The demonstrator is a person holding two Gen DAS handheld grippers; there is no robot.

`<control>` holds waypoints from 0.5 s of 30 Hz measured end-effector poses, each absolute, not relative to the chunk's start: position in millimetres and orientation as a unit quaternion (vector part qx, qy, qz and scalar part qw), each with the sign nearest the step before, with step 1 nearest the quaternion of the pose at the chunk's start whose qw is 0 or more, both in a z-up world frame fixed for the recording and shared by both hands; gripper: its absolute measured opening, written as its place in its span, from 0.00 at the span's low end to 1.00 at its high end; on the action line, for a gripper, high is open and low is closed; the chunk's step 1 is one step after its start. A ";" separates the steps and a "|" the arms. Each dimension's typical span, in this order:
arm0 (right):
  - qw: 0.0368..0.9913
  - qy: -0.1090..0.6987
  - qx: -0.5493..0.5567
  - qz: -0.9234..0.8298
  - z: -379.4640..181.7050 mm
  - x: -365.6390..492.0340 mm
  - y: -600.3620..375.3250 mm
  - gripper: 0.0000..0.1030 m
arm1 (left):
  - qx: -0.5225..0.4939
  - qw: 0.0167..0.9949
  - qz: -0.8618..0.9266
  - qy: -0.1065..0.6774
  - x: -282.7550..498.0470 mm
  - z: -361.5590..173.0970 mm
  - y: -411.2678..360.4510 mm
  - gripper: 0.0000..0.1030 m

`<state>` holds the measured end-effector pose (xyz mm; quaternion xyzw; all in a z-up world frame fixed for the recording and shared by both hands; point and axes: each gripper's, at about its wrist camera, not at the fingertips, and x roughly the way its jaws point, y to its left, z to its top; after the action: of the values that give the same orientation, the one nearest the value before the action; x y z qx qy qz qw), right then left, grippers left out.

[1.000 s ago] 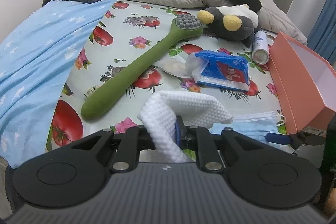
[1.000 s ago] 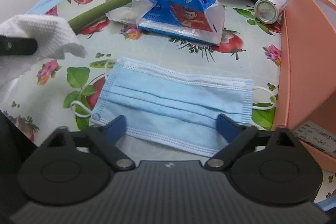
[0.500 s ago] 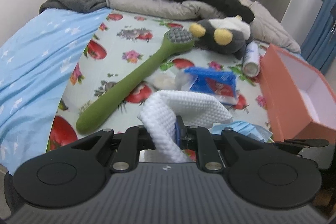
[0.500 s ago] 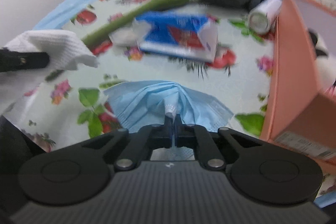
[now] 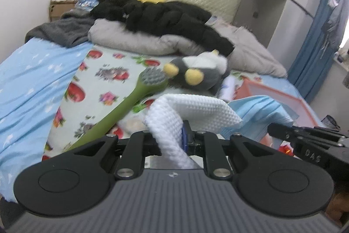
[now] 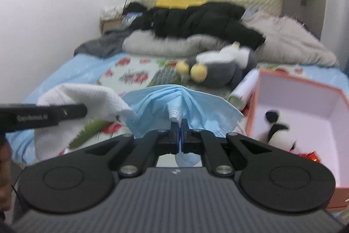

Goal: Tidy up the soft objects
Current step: 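Lift the towel and mask and carry both over the pink box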

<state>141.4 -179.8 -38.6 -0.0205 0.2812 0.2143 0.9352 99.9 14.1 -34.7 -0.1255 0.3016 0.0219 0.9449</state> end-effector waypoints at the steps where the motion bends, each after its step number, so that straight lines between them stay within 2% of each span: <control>1: 0.938 0.273 -0.019 0.211 -31.6 139.6 -183.6 0.05 | -0.125 0.947 0.017 0.297 100.5 -29.6 11.6 0.17; 8: 0.959 0.221 -0.014 0.179 8.1 130.3 -213.7 0.05 | -0.113 0.958 -0.021 0.264 109.7 7.5 -17.9 0.17; 15: 0.970 0.207 -0.005 0.128 23.6 135.7 -254.6 0.05 | -0.096 0.958 -0.076 0.259 137.6 23.4 -62.2 0.17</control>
<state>135.7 -254.6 23.6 -0.0052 0.2071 0.1285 0.9698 137.6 -62.2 23.4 -0.0959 0.2591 -0.0761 0.9581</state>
